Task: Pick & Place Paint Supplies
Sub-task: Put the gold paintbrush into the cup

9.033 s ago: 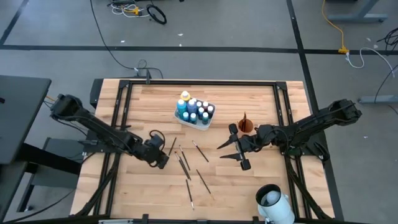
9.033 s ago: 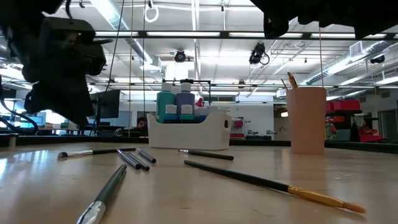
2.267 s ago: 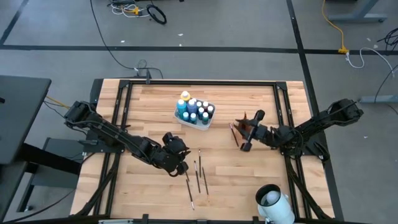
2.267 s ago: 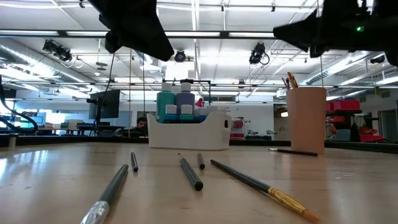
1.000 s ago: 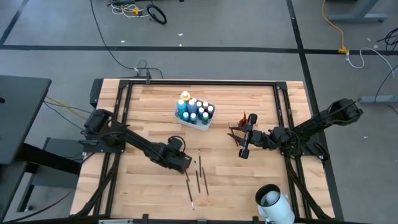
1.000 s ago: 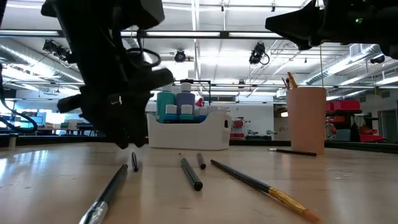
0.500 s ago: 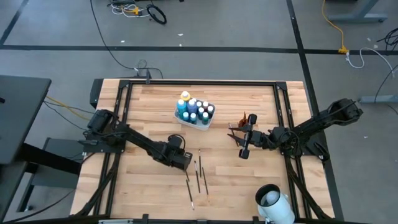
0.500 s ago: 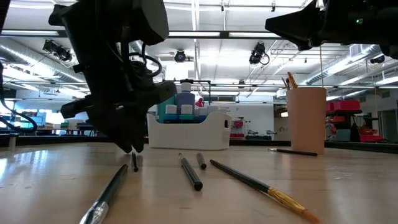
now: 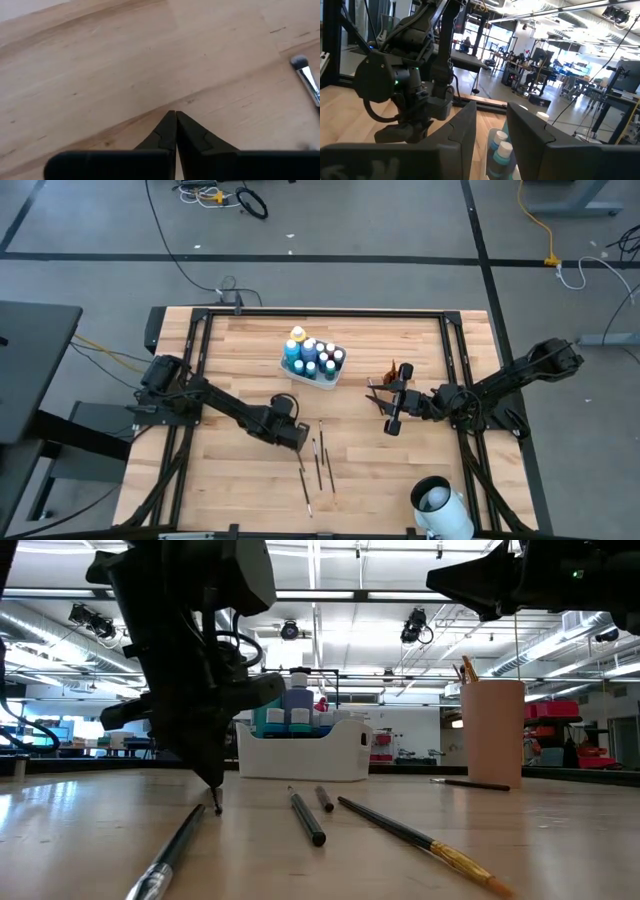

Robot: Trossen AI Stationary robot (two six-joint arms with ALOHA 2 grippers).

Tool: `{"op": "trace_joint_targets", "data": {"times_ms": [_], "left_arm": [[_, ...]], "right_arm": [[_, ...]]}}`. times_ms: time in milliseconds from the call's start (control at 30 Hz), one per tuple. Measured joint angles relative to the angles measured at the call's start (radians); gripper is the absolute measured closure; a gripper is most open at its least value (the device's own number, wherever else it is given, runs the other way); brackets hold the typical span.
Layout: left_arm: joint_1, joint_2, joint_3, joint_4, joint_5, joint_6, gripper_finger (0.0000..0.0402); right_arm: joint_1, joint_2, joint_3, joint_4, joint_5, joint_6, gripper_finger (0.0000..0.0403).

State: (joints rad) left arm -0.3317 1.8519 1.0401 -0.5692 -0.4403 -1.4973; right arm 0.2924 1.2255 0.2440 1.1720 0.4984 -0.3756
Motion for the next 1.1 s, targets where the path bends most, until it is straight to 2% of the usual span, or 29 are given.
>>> {"op": "trace_joint_targets", "data": {"times_ms": [133,300,467,600,733,933,1100], "left_arm": [[0.000,0.000,0.000,0.009,-0.020,0.034,0.0393],[-0.003,0.000,0.000,0.010,-0.108,0.078,0.0396],[-0.003,0.000,0.000,0.038,-0.147,0.136,0.0397],[-0.003,-0.003,0.000,0.090,-0.167,0.193,0.0397],[-0.003,-0.021,0.000,0.161,-0.179,0.270,0.0398],[-0.003,-0.080,0.000,0.194,-0.215,0.361,0.0398],[-0.009,-0.151,0.001,0.219,-0.257,0.452,0.0398]], "right_arm": [[0.000,0.000,0.000,0.000,0.000,0.000,0.0289],[0.000,0.000,-0.001,0.000,-0.009,0.000,0.0289],[-0.001,0.000,-0.001,0.000,-0.127,0.023,0.0289],[-0.017,0.000,0.018,-0.027,-0.233,0.141,0.0289],[-0.042,0.001,0.090,-0.178,-0.354,0.296,0.0284],[-0.042,0.055,0.240,-0.530,-0.345,0.425,0.0259],[-0.042,0.156,0.345,-0.656,-0.356,0.571,0.0241]]}}
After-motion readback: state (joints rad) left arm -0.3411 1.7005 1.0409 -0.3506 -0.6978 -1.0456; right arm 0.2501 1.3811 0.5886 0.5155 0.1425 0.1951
